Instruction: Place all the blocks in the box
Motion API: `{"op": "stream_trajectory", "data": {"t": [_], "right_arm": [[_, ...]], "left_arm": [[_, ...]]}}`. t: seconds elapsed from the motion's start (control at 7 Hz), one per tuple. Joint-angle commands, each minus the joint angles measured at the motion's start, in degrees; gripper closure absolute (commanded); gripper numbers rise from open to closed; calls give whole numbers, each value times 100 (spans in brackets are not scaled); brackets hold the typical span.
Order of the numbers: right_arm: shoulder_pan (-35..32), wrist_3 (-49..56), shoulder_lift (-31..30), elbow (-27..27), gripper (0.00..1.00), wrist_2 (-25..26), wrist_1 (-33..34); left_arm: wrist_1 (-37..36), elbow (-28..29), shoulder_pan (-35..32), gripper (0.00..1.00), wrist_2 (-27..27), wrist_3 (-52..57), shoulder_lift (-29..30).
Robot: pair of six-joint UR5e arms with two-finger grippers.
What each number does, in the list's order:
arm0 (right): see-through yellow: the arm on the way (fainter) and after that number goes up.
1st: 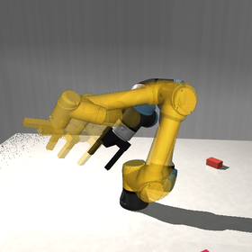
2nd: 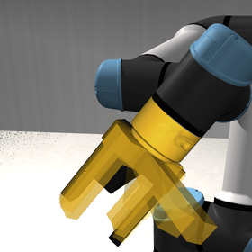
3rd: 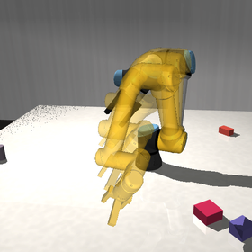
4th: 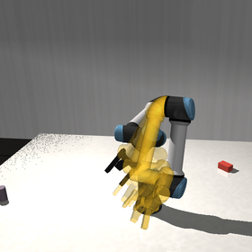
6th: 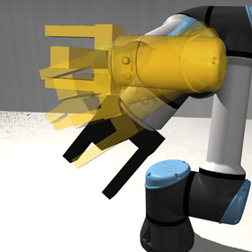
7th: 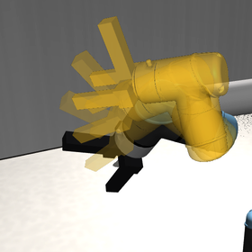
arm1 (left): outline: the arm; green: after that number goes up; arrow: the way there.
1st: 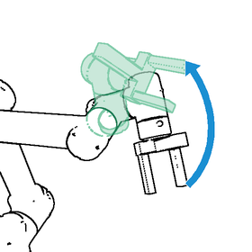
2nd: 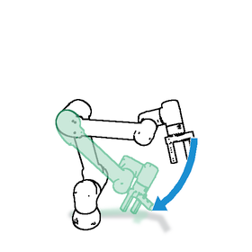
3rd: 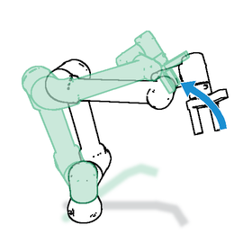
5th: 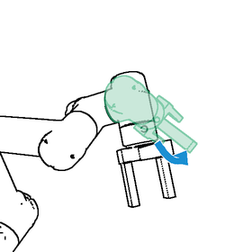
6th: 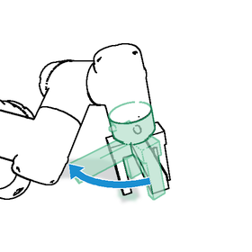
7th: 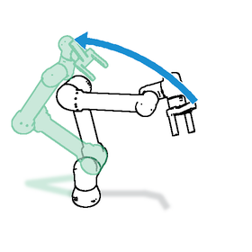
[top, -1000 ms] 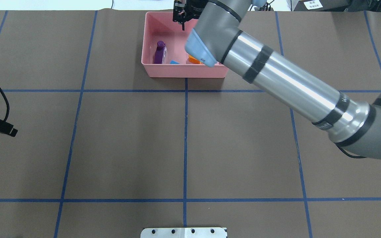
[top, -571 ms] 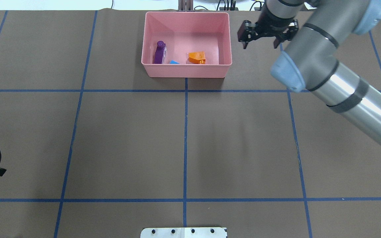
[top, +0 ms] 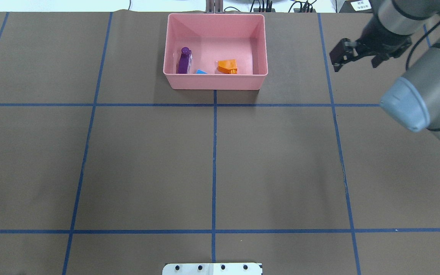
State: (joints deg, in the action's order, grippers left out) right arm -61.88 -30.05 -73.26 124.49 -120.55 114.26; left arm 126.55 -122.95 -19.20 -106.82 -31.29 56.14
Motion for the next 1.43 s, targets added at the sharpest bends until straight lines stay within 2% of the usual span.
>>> {"op": "stream_trajectory", "data": {"t": [0.0,0.57,0.86,1.0,1.29], "right_arm": [[-323,970,-1160,811,1,-12,150],[-413,1045,-1270,840,1,-56,150],[-413,1045,-1340,831,1,-56,141],[-413,1045,-1340,831,1,-100,141],[-404,1045,-1349,822,1,-170,141]], "left_arm": [[10,-19,1185,0,624,-288,-173],[-17,-124,2093,0,672,-771,-340],[-34,-63,2219,2,672,-897,-358],[-113,-19,2271,9,672,-897,-323],[-140,51,2289,9,680,-906,-297]]}}
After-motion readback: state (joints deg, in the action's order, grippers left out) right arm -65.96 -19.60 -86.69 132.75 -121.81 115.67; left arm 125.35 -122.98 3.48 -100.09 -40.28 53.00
